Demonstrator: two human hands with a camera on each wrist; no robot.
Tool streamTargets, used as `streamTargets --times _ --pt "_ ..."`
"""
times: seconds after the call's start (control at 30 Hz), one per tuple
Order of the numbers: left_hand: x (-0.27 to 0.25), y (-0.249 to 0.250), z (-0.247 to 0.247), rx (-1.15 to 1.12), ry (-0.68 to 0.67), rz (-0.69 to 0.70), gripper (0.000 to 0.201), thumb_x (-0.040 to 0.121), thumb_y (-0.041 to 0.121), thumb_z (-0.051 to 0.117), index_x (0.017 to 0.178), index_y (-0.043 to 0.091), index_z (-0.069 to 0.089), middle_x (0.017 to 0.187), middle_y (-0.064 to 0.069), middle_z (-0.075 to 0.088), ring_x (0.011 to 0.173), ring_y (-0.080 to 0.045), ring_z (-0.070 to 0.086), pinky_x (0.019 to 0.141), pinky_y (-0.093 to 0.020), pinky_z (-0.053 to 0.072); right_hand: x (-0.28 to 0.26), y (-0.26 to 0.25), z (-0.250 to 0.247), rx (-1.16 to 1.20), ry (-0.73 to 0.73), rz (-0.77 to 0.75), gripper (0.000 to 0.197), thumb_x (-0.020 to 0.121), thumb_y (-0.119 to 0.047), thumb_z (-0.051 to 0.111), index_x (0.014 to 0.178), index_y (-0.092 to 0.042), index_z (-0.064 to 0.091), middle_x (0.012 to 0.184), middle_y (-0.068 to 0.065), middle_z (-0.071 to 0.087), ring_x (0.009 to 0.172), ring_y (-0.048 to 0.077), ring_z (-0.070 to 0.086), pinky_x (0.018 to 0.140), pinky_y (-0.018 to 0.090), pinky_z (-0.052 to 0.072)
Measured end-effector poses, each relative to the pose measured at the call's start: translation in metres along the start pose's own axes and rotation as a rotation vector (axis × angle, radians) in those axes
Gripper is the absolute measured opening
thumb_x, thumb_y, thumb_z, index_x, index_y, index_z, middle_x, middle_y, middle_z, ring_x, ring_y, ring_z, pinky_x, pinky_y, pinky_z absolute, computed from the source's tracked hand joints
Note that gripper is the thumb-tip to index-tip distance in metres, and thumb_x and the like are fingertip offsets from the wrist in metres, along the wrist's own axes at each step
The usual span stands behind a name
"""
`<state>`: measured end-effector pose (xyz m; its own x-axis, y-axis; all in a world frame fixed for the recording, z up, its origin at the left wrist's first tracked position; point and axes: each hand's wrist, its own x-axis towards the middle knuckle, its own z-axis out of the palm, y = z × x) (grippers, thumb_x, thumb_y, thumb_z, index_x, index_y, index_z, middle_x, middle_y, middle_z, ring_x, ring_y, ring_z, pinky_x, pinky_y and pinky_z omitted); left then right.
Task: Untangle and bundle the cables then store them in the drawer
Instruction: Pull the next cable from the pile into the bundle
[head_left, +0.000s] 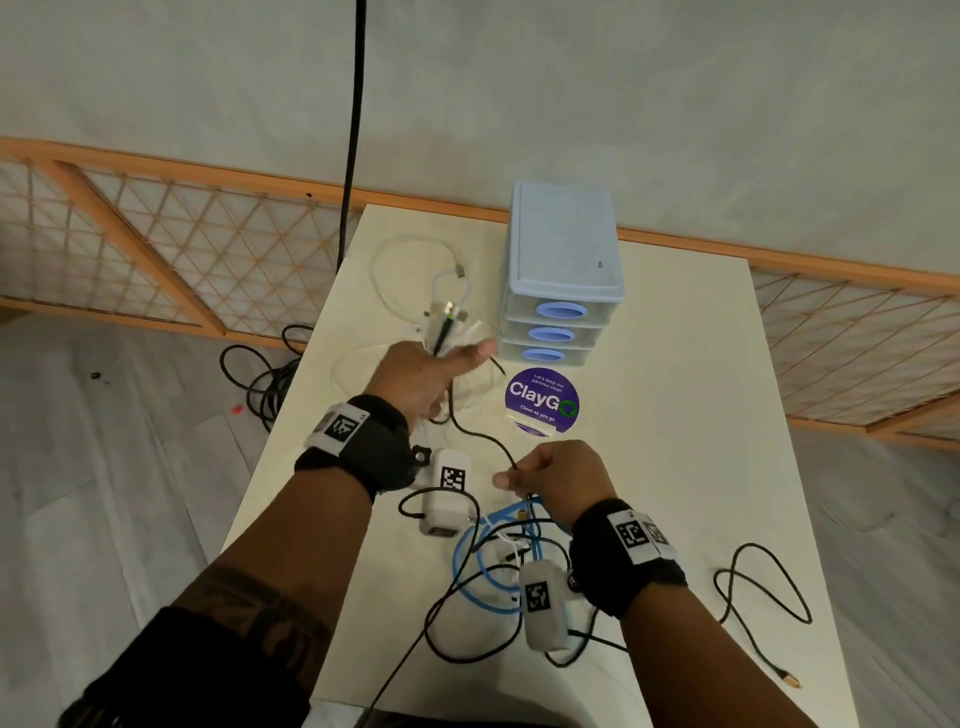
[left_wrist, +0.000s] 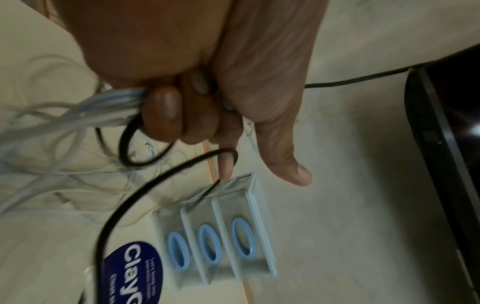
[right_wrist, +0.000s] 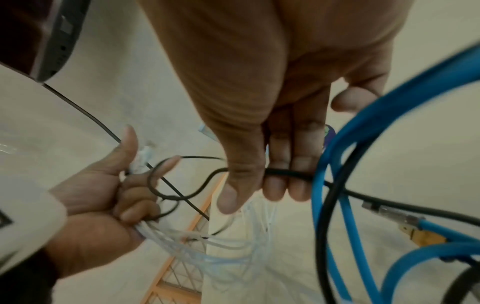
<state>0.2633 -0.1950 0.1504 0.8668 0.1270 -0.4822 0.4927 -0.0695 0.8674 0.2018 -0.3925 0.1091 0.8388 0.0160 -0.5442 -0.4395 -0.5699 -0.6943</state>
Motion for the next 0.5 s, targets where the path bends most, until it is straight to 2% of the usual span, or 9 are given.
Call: streamTargets --times 0.07,0.17,0.2,0.27,0.3,0.37,0.43,0.5 --pt "-0.003 -0.011 0.005 0.072 -0.092 -0.036 0.053 0.071 0.051 0.092 0.071 0.015 0.053 0.054 0.001 0.029 0.045 -0.014 0.023 0.045 -0.026 0.023 0.000 -0.004 0.002 0.067 0.037 -0.038 0.027 0.070 -0.029 0.091 0.067 -0.010 0.072 0.067 0.004 0.075 0.061 0.011 0.063 0.062 0.022 0.048" --pt "-0.007 -0.018 0.014 0.083 -0.118 -0.026 0.031 0.080 0.032 0.090 0.069 0.016 0.066 0.049 0.005 0.032 0.046 -0.015 0.024 0.046 -0.024 0.024 0.002 -0.010 0.008 0.038 0.069 -0.072 0.012 0.085 -0.014 0.075 0.074 -0.010 0.076 0.068 0.002 0.074 0.062 0.012 0.065 0.061 0.017 0.050" --pt "-0.006 -0.018 0.014 0.070 -0.091 -0.020 0.029 0.082 0.028 0.088 0.067 0.017 0.066 0.049 0.006 0.033 0.045 -0.015 0.026 0.045 -0.023 0.026 0.003 -0.008 0.010 0.052 0.066 -0.074 0.018 0.090 -0.008 0.066 0.075 -0.011 0.076 0.068 -0.001 0.074 0.064 0.012 0.065 0.063 0.017 0.051" --pt "-0.004 -0.013 0.012 0.030 -0.042 0.001 0.033 0.086 0.026 0.085 0.064 0.019 0.061 0.050 0.006 0.033 0.045 -0.014 0.026 0.044 -0.022 0.027 0.004 -0.004 0.016 0.185 0.054 -0.057 0.029 0.093 0.000 0.052 0.078 -0.009 0.075 0.067 -0.001 0.071 0.064 0.015 0.062 0.064 0.028 0.053" --pt "-0.003 -0.009 0.009 0.010 -0.035 0.012 0.036 0.087 0.027 0.084 0.064 0.019 0.058 0.051 0.006 0.031 0.045 -0.014 0.024 0.043 -0.022 0.025 0.003 -0.002 0.017 0.236 0.052 -0.051 0.029 0.095 -0.002 0.049 0.080 -0.009 0.073 0.066 0.000 0.069 0.062 0.015 0.060 0.062 0.032 0.052" --pt "-0.002 -0.002 0.003 0.008 -0.059 0.028 0.040 0.087 0.033 0.083 0.068 0.018 0.051 0.053 0.004 0.027 0.044 -0.013 0.021 0.043 -0.024 0.022 0.001 -0.002 0.018 0.304 0.044 -0.046 0.028 0.101 -0.013 0.050 0.084 -0.011 0.072 0.065 0.002 0.066 0.059 0.014 0.056 0.055 0.030 0.051" --pt "-0.005 0.001 0.000 0.060 -0.102 0.043 0.041 0.085 0.044 0.083 0.077 0.014 0.056 0.052 0.004 0.026 0.044 -0.013 0.020 0.044 -0.025 0.021 -0.002 -0.005 0.016 0.337 0.039 -0.044 0.029 0.103 -0.025 0.052 0.085 -0.014 0.072 0.063 0.003 0.064 0.055 0.013 0.055 0.048 0.024 0.049" --pt "-0.009 -0.001 0.000 0.132 -0.158 0.036 0.051 0.081 0.056 0.082 0.082 0.008 0.065 0.052 0.002 0.026 0.046 -0.015 0.020 0.045 -0.026 0.021 -0.002 -0.008 0.014 0.311 0.072 -0.103 0.029 0.103 -0.030 0.053 0.086 -0.016 0.072 0.059 0.002 0.061 0.048 0.013 0.054 0.045 0.022 0.046"
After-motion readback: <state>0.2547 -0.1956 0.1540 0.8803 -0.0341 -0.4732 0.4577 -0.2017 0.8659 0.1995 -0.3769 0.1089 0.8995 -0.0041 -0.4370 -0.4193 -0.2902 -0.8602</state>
